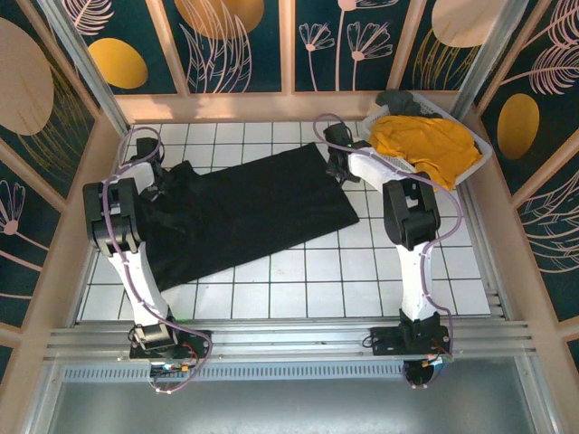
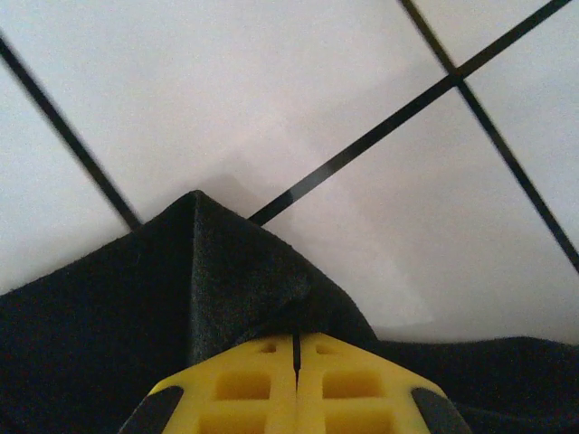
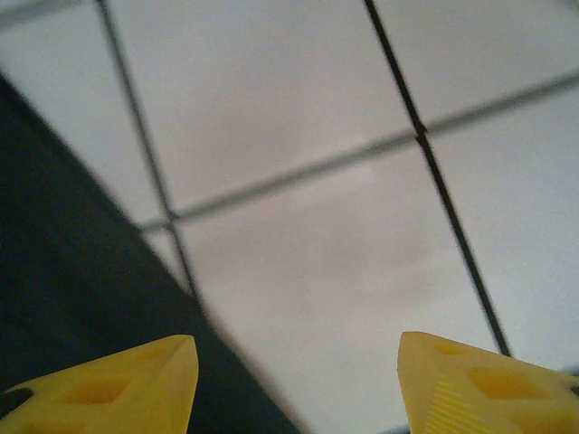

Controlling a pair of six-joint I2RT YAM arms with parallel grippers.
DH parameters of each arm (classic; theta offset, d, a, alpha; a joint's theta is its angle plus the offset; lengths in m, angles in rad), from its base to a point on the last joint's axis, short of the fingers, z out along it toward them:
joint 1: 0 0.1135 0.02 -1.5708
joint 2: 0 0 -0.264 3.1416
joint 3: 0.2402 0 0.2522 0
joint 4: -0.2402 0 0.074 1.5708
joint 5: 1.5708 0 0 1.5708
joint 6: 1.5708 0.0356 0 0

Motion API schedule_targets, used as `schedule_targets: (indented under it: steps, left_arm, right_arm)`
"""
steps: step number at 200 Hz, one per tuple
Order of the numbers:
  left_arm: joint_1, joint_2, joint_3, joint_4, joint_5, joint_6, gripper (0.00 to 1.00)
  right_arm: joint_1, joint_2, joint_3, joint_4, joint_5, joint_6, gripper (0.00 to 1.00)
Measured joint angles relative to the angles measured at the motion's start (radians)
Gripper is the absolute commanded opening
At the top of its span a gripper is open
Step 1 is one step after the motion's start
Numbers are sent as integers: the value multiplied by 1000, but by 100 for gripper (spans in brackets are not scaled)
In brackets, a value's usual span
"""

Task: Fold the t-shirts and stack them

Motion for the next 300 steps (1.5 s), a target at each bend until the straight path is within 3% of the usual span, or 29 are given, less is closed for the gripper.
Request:
schedule_targets:
  steps: [74, 202, 224, 300]
  left_arm:
    - [-5, 40, 65, 13, 131, 32, 0]
    - [-30, 129, 196, 12, 212, 56, 0]
    - [-30, 139, 217, 0, 217, 60, 0]
    - [-31, 170, 271, -23, 235, 69, 0]
  right_arm:
    - [20, 317, 480, 26, -136, -79, 61]
    - [-26, 471, 639, 64, -220, -93, 56]
    - [-36, 488, 663, 85, -256, -91, 49]
    - [-47, 515, 684, 95, -245, -80, 0]
